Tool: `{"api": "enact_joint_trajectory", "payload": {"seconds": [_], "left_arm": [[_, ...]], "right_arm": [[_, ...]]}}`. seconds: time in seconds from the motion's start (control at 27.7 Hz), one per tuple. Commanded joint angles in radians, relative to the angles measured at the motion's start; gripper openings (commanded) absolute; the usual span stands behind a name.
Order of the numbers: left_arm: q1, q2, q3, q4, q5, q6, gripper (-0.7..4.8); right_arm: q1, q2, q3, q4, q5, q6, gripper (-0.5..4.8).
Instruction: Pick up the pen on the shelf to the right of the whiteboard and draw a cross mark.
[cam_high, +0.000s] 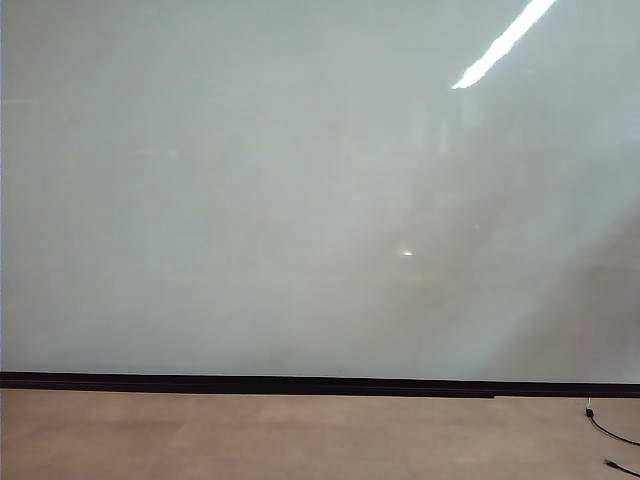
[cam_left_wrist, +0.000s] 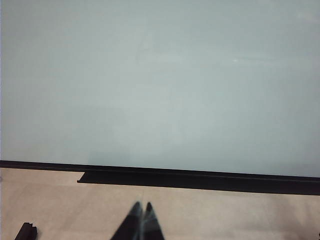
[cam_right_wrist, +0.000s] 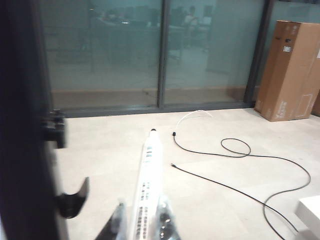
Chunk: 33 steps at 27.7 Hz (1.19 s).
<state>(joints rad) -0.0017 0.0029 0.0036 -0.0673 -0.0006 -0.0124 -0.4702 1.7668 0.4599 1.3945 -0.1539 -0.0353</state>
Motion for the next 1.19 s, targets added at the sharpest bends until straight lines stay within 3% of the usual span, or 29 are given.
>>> {"api": "enact_joint_trajectory", "payload": {"seconds": [0.04, 0.25, 0.58, 0.72, 0.9, 1.19], "left_arm": [[0.0, 0.0, 0.003, 0.008, 0.004, 0.005, -0.04], [0.0, 0.0, 0.003, 0.008, 0.004, 0.004, -0.05], [0.0, 0.0, 0.003, 0.008, 0.004, 0.004, -0.04], [0.0, 0.0, 0.003, 0.008, 0.004, 0.005, -0.04], [0.0, 0.0, 0.003, 0.008, 0.004, 0.005, -0.05], [0.0, 0.0, 0.003, 0.008, 0.004, 0.004, -0.04]], "right_arm": [[0.053, -0.134, -0.102, 0.019, 0.143, 0.009, -0.05], [0.162, -0.371, -0.267, -0.024, 0.342, 0.009, -0.05], [0.365, -0.708, -0.334, -0.35, 0.381, 0.077, -0.05], [0.459, -0.784, -0.333, -0.426, 0.325, 0.125, -0.05], [0.579, -0.8, -0.332, -0.454, 0.047, 0.282, -0.05], [0.664, -0.731, -0.303, -0.454, -0.067, 0.469, -0.05]]}}
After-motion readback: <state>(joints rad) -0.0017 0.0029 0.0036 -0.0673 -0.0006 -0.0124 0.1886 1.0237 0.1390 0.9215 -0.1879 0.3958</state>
